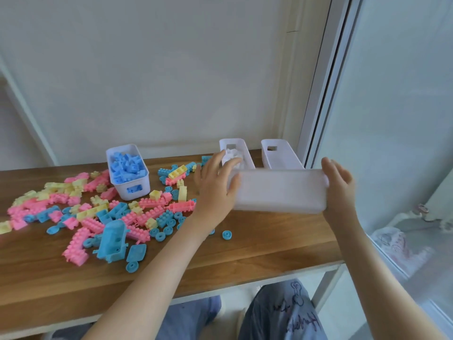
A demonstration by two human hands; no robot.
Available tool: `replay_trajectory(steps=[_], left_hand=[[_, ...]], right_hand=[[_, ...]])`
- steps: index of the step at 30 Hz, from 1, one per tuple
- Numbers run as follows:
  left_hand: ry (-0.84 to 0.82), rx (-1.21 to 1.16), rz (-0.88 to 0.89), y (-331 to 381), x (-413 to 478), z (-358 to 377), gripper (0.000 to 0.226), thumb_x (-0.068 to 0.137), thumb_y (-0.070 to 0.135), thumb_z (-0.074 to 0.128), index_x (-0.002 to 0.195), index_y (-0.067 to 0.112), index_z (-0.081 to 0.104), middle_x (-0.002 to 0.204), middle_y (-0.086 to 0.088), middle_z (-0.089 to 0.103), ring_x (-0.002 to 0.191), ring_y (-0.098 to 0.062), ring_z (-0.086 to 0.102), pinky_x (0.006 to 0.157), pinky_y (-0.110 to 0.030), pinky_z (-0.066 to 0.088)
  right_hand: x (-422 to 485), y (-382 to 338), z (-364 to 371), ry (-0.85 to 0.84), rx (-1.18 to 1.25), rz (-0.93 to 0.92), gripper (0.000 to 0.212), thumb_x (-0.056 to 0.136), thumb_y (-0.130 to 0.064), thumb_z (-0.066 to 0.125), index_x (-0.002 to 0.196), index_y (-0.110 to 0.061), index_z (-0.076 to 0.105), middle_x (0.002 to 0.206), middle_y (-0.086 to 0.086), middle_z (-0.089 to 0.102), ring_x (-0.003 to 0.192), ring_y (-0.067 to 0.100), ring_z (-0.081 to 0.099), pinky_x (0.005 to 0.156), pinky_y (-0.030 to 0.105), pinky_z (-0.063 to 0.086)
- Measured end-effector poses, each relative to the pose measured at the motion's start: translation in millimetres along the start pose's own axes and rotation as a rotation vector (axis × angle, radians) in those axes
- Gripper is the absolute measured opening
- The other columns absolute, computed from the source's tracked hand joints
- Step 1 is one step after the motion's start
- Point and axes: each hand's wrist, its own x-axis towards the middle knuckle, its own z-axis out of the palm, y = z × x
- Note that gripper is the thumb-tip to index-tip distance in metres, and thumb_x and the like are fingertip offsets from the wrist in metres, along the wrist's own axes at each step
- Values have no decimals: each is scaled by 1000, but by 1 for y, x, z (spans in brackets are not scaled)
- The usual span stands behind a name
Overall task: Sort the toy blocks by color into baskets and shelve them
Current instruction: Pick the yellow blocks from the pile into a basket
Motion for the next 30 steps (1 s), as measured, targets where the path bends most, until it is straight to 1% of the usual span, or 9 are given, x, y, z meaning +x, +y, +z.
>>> replay_trajectory(steps=[4,7,11,15,19,22,25,28,30], left_hand=[[-216,85,36,4,-10,1,50,91,44,56,136,27,44,136,8,50,134,-13,36,111,-37,2],[-280,40,41,13,-10,7,26,94,36,53,119,29,57,123,12,56,123,-9,42,100,-26,8],[-261,-49,18,22,-7,18,16,95,30,54,108,23,60,110,10,61,111,-8,48,92,-25,15],[-309,-51,14,29,-9,24,14,96,29,53,106,22,59,106,12,60,104,-7,48,87,-25,18],[-489,-133,20,30,-16,24,19,100,24,45,111,21,60,114,9,61,100,-4,45,102,-32,28],[-421,-170,27,27,-19,17,24,99,19,45,120,21,56,123,6,58,114,-10,49,105,-39,31],[-345,-232,-53,18,-24,-2,36,98,19,45,134,20,39,131,2,49,112,-11,46,101,-35,35],[-348,-219,-153,2,-39,-25,45,97,13,46,138,18,28,135,-1,43,118,-13,42,103,-31,37],[-339,-125,-174,-11,-52,-39,53,92,6,49,138,17,27,135,-1,43,122,-13,39,105,-30,33]], right_hand=[[-3,22,-13,-36,-174,34,45,88,-32,59,51,-23,34,54,-11,25,54,9,23,51,28,17],[-6,34,-25,-41,-217,41,45,88,-31,58,52,-24,33,55,-12,22,54,9,20,51,28,14],[-1,37,-25,12,-461,12,41,93,-28,52,59,-19,31,58,-7,23,55,8,22,56,29,21],[1,37,-9,83,-925,-114,36,94,-24,49,60,-10,46,58,-4,43,82,15,41,83,29,20],[-18,52,12,26,-1161,-240,38,93,-24,52,58,-10,53,58,-5,48,93,20,49,93,34,17],[-27,49,26,-32,-1120,-233,33,93,-26,53,64,-11,59,67,-6,55,96,20,50,90,31,18],[-40,42,47,-153,-966,-331,18,92,-21,57,77,-12,64,86,-3,65,99,17,50,89,26,23],[-62,38,74,-386,-819,-380,5,90,-14,58,90,-14,63,95,-9,62,97,10,49,87,22,31],[-77,41,88,-556,-766,-363,14,91,-13,56,104,-16,62,100,-10,59,97,6,47,86,21,37]])
